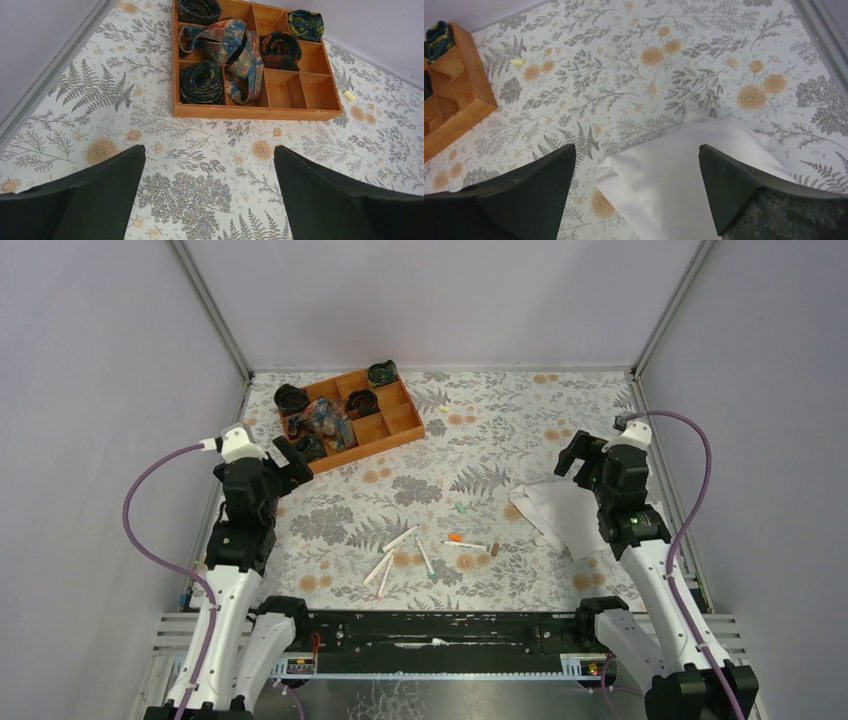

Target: Insert the pens into the pen caps

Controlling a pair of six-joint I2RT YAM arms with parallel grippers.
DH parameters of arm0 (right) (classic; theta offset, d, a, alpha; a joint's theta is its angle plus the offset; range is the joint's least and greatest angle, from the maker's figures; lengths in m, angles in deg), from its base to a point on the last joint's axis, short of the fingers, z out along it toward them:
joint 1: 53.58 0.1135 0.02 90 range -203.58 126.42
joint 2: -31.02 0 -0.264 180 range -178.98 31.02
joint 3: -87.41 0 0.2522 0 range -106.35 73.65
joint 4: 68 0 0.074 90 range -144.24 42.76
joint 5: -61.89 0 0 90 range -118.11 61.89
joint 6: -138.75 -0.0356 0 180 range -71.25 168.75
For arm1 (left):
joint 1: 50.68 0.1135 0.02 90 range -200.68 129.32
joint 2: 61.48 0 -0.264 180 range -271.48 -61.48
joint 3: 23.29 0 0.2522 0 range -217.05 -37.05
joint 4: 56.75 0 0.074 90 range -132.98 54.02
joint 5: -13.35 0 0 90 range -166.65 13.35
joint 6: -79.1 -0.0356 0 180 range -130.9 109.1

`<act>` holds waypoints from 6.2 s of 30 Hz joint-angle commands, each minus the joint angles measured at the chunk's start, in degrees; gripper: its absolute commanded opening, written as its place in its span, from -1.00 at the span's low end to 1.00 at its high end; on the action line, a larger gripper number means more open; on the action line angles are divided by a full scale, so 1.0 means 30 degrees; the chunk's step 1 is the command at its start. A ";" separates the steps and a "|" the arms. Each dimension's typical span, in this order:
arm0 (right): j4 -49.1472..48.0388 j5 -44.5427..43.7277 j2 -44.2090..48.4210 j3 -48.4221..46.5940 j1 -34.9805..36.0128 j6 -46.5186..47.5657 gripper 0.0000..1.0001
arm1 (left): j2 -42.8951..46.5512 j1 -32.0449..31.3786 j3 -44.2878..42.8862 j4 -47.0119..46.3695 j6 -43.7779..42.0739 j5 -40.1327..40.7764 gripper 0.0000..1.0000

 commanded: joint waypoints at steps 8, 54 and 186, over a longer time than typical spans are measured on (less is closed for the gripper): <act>0.0865 0.2716 0.1466 -0.0389 0.0080 0.0202 0.99 | -0.0016 0.0116 -0.0306 -0.0312 0.0127 0.0115 1.00; 0.2233 0.7787 -0.3217 0.0159 0.6835 -0.2488 0.13 | -0.8565 -1.6298 0.2380 -0.1006 0.4719 -0.2480 -0.21; -0.1490 1.0045 -0.3551 -0.1296 0.9755 -0.5264 0.44 | -0.6505 -1.4093 0.0466 -0.6933 0.4720 -1.1062 -1.00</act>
